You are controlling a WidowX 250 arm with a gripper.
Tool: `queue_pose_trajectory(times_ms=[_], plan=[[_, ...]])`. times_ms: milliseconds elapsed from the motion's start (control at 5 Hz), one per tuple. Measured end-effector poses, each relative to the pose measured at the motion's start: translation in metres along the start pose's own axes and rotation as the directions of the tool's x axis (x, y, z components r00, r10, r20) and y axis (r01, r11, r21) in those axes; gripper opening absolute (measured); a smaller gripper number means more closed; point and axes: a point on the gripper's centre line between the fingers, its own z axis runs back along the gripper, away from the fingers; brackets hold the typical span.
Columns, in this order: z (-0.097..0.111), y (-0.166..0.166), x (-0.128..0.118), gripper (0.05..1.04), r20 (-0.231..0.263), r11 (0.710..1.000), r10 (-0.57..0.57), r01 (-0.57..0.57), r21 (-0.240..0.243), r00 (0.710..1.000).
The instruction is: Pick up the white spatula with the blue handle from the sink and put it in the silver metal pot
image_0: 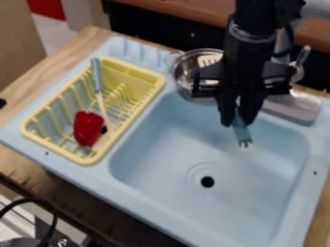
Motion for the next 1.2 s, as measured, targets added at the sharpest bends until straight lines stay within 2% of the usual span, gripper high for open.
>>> queue_pose_trajectory(times_ms=[200, 400, 1000, 1200], plan=[[-0.001, -0.003, 0.005, 0.231, -0.01, 1.0, -0.007, 0.007, -0.006, 1.0], [0.005, 0.001, 0.015, 0.231, -0.039, 1.0, 0.0, -0.001, -0.031, 0.999], [0.001, 0.016, 0.033, 0.231, -0.059, 0.999, 0.032, -0.034, -0.038, 0.998], [-0.007, 0.017, 0.033, 0.231, -0.071, 1.0, 0.023, -0.024, -0.016, 0.997]])
